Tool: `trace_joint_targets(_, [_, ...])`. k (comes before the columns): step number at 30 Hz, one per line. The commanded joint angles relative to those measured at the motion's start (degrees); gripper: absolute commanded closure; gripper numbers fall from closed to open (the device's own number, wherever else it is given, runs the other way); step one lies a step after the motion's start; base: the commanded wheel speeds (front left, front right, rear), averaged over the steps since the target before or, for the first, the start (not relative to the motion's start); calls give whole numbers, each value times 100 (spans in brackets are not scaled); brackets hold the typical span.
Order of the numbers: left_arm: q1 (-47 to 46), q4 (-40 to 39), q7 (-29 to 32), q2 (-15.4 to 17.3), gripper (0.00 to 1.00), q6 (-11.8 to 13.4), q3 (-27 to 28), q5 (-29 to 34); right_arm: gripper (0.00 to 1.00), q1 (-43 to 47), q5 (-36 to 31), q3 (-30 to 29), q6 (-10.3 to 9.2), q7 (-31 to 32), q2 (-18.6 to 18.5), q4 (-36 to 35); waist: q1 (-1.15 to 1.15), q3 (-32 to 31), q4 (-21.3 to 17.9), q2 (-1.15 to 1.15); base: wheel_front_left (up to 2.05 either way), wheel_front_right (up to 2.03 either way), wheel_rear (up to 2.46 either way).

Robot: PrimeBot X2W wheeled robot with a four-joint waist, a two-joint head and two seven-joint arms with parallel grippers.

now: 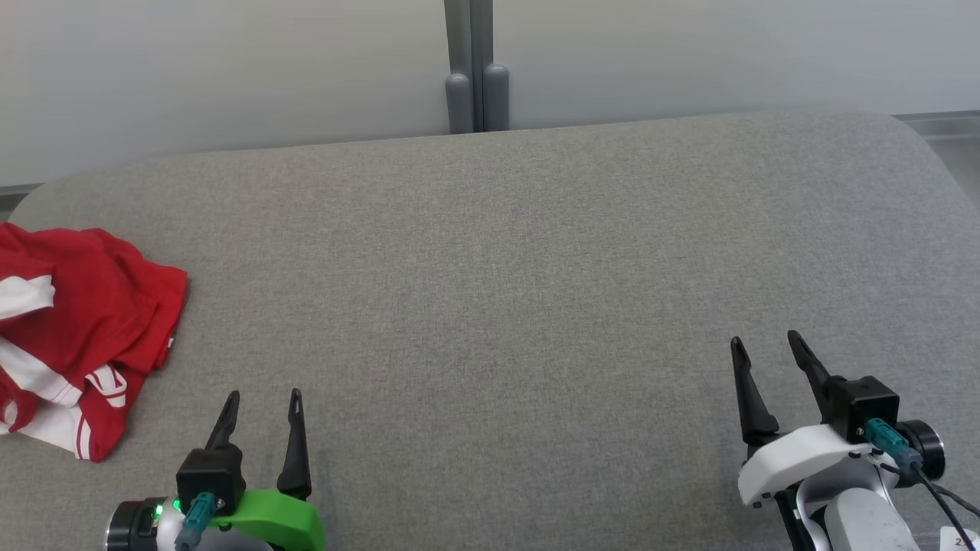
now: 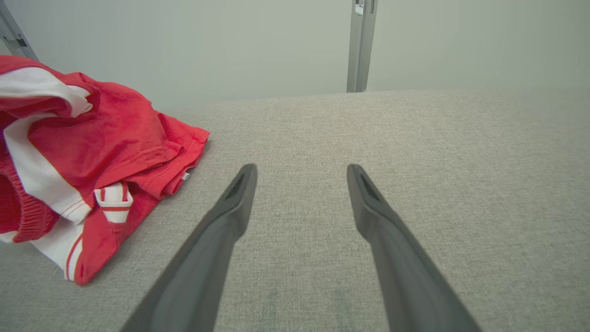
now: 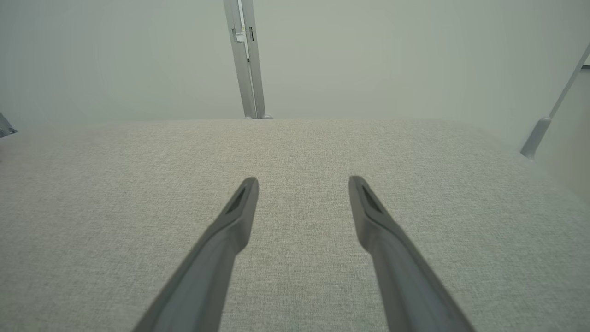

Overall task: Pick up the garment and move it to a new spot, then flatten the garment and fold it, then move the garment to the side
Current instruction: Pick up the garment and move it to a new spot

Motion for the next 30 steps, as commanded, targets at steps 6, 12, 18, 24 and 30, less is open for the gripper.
trace_joint_targets(6, [53,9,-55,-6,0,21,18,196,0,-7,-216,47,-2,-69,-3,22,0,13,25,0,0,0,0])
trace_joint_targets(12, [51,18,-54,-12,0,18,61,174,0,48,-255,53,-2,-69,-3,2,0,24,244,0,0,0,0])
trace_joint_targets(18, [91,59,-53,-13,0,50,160,134,0,67,-256,169,-3,-67,-6,24,0,45,714,0,0,0,0])
trace_joint_targets(24, [168,112,-53,-16,0,64,238,156,0,87,-358,204,-3,-66,-14,163,0,60,1525,0,0,0,0])
trace_joint_targets(30, [300,148,-53,-15,0,76,423,161,0,56,-281,195,-3,-66,-7,391,0,39,2392,0,0,0,0])
